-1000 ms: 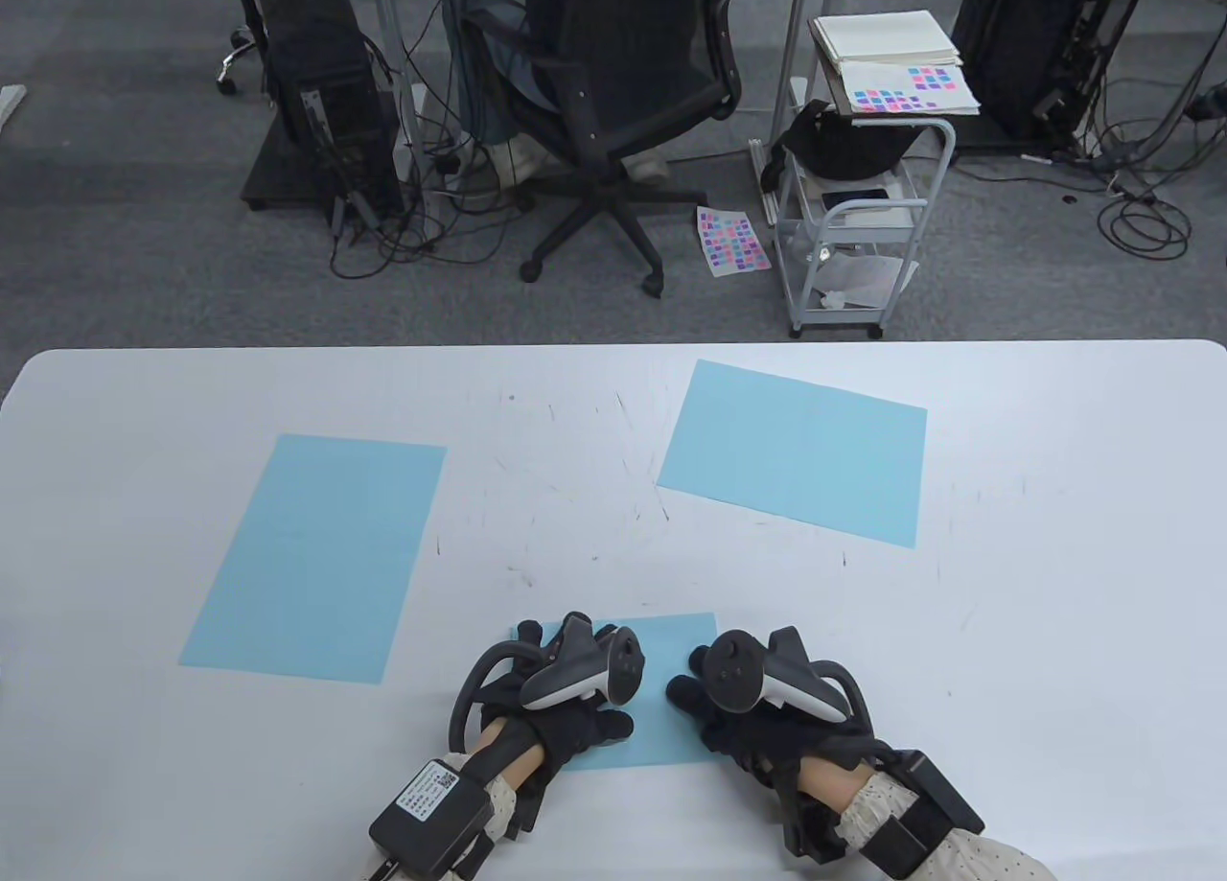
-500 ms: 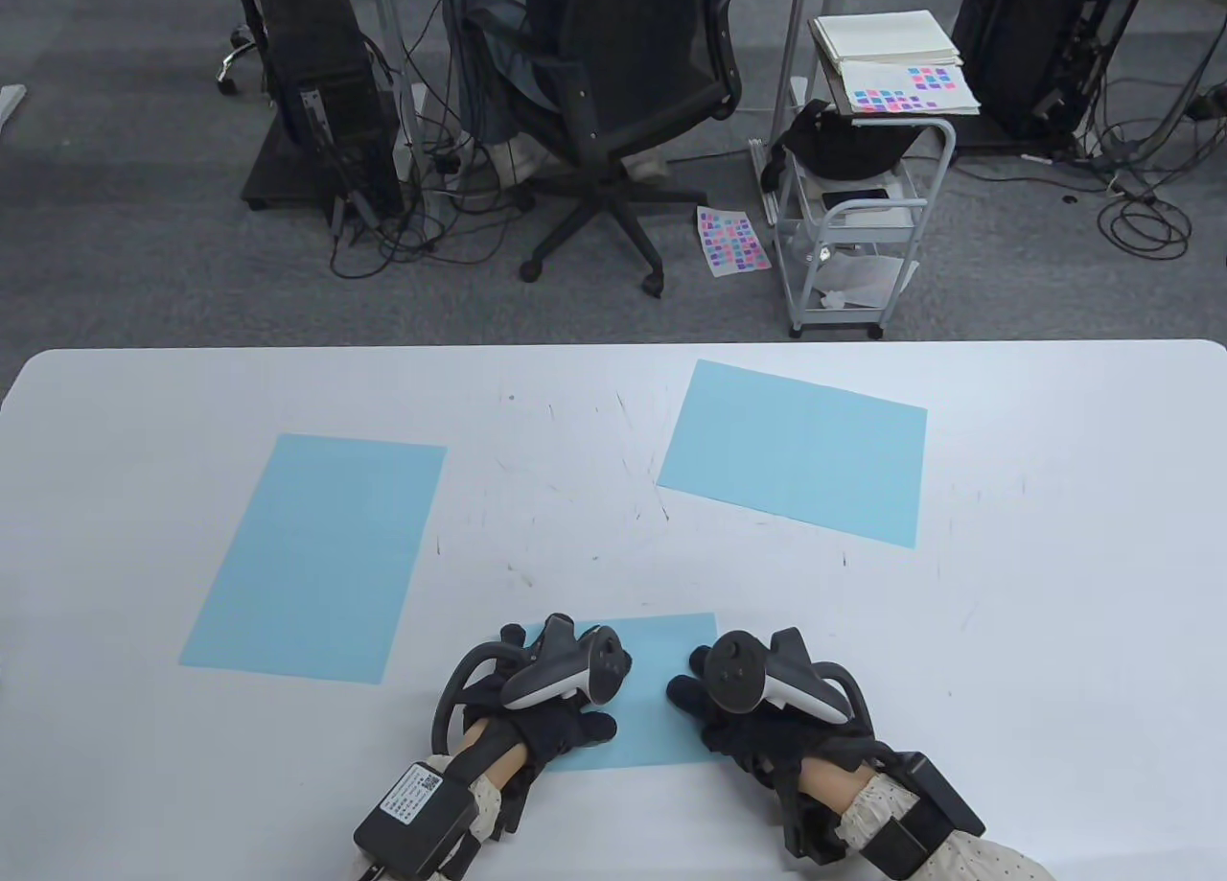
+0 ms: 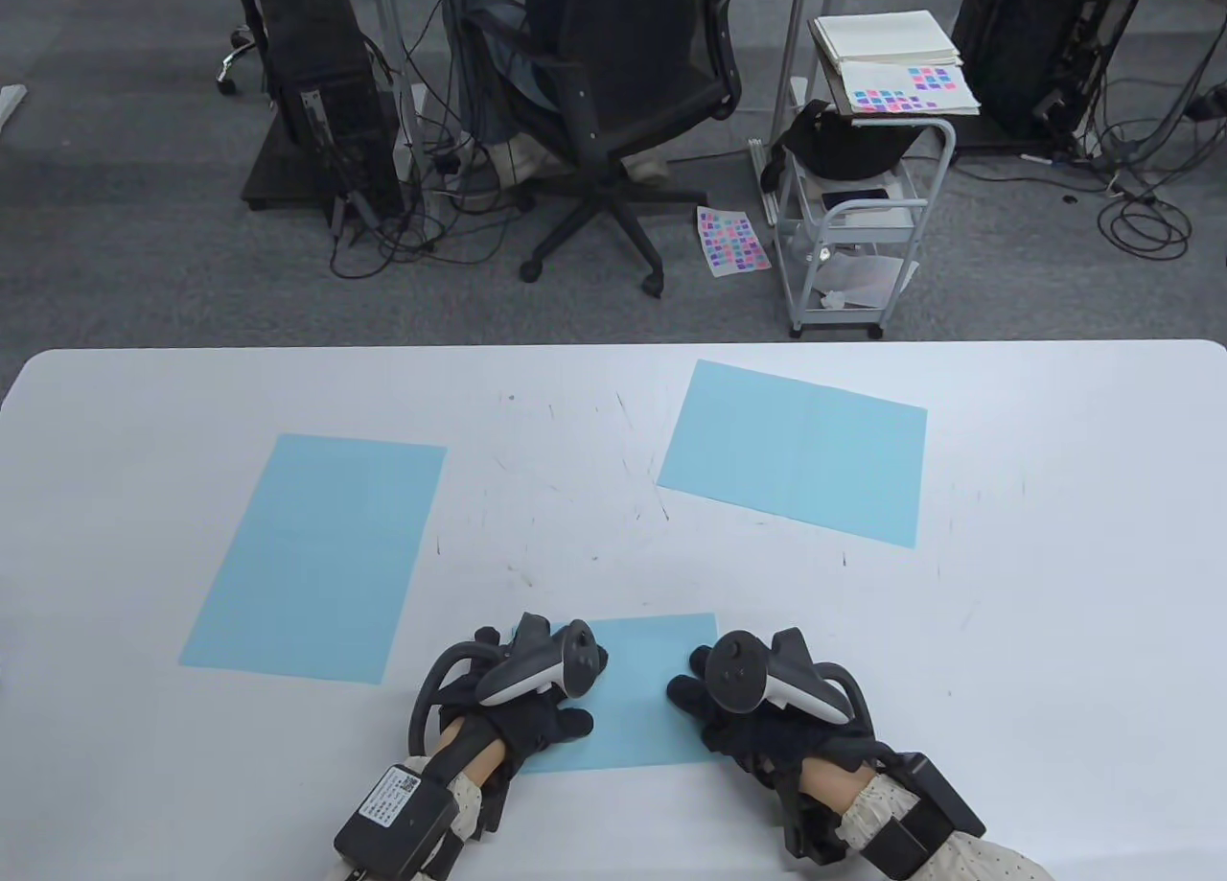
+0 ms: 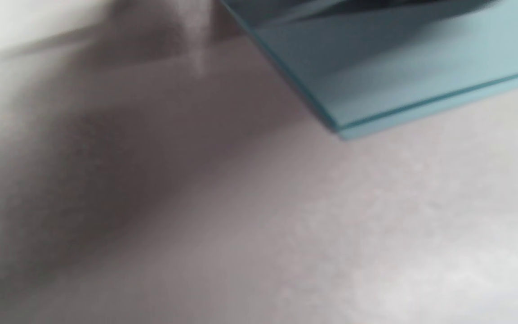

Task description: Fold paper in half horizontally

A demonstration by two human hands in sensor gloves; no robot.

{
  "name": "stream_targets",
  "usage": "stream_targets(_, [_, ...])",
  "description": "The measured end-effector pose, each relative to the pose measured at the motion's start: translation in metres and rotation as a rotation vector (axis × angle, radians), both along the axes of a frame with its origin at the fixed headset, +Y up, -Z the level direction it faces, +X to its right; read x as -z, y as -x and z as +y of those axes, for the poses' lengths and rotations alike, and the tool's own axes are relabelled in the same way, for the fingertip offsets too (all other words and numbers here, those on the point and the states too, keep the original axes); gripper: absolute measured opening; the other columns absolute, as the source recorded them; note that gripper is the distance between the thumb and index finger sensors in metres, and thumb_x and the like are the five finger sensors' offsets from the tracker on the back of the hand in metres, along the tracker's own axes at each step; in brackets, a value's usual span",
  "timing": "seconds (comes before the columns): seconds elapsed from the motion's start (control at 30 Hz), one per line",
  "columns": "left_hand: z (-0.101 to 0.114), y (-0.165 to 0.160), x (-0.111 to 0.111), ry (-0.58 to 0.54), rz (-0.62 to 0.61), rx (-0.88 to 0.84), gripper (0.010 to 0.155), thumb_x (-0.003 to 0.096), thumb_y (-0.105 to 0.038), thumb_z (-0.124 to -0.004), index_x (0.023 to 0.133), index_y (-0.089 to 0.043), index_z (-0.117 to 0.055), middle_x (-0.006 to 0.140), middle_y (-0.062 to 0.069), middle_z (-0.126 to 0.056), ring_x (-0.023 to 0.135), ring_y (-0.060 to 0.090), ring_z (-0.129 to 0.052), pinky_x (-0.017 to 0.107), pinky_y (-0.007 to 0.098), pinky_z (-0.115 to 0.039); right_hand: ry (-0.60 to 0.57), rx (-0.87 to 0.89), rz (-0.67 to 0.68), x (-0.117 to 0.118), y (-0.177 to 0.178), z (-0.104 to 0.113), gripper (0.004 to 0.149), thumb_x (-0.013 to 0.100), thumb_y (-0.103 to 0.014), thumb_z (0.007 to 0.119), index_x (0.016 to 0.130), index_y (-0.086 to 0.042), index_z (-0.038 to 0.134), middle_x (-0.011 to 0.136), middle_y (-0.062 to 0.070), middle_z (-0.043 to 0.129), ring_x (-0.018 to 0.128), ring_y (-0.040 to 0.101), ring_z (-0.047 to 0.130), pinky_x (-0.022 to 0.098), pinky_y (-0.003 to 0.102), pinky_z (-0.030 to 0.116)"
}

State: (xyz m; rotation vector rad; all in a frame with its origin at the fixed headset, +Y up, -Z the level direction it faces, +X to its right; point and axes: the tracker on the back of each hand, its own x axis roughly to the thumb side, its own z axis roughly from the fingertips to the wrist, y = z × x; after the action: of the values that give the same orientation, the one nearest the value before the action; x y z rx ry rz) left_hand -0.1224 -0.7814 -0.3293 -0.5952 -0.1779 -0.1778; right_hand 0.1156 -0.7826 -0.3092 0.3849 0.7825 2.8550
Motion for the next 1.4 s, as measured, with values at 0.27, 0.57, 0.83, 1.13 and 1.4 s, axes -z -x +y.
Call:
stream_targets(0.27, [0.000, 0.007, 0.001, 0.005, 0.018, -0.007, 0.074, 0.0331, -0.066, -0.060, 0.096, -0.066, -0.021, 0.112, -0.039, -0.011, 0.116, 0.004, -0.014, 0.090, 0.051, -0.024, 0.000, 0.000, 0.000, 0.000, 0.000, 0.000, 0.059, 0.050, -0.039, 0.067, 0.100, -0.051, 0.040, 0.115, -0.021, 0.019, 0.107, 0.028, 0.007, 0.074, 0.063, 0.012])
stream_targets(0.57, [0.000, 0.015, 0.003, 0.015, 0.046, -0.016, 0.074, 0.0333, -0.066, -0.060, 0.096, -0.066, -0.021, 0.112, -0.038, -0.011, 0.115, 0.002, -0.014, 0.090, 0.050, -0.026, 0.000, 0.000, 0.000, 0.000, 0.000, 0.000, 0.059, 0.050, -0.039, 0.067, 0.100, -0.051, 0.040, 0.115, -0.021, 0.019, 0.107, 0.028, 0.006, 0.074, 0.063, 0.012])
stream_targets(0.83, [0.001, 0.028, 0.007, 0.020, 0.085, -0.015, 0.073, 0.0334, -0.066, -0.060, 0.096, -0.066, -0.023, 0.111, -0.038, -0.012, 0.115, 0.002, -0.018, 0.090, 0.049, -0.029, 0.000, 0.000, 0.000, 0.000, 0.000, 0.000, 0.059, 0.050, -0.039, 0.067, 0.100, -0.051, 0.040, 0.115, -0.021, 0.019, 0.107, 0.028, 0.006, 0.074, 0.063, 0.012])
stream_targets(1.13, [0.002, 0.036, 0.009, 0.017, 0.104, -0.032, 0.072, 0.0339, -0.065, -0.060, 0.097, -0.065, -0.025, 0.112, -0.037, -0.014, 0.115, 0.002, -0.021, 0.090, 0.049, -0.031, 0.000, 0.000, 0.000, 0.000, 0.000, 0.000, 0.059, 0.050, -0.039, 0.067, 0.100, -0.052, 0.040, 0.115, -0.021, 0.019, 0.107, 0.027, 0.006, 0.075, 0.063, 0.013])
stream_targets(1.4, [0.005, 0.042, 0.008, 0.007, 0.132, -0.030, 0.071, 0.0342, -0.065, -0.061, 0.097, -0.064, -0.029, 0.113, -0.037, -0.019, 0.116, 0.005, -0.025, 0.090, 0.049, -0.033, 0.004, 0.012, -0.006, 0.000, -0.001, 0.000, 0.059, 0.050, -0.039, 0.067, 0.100, -0.052, 0.040, 0.115, -0.021, 0.019, 0.107, 0.027, 0.006, 0.075, 0.063, 0.013])
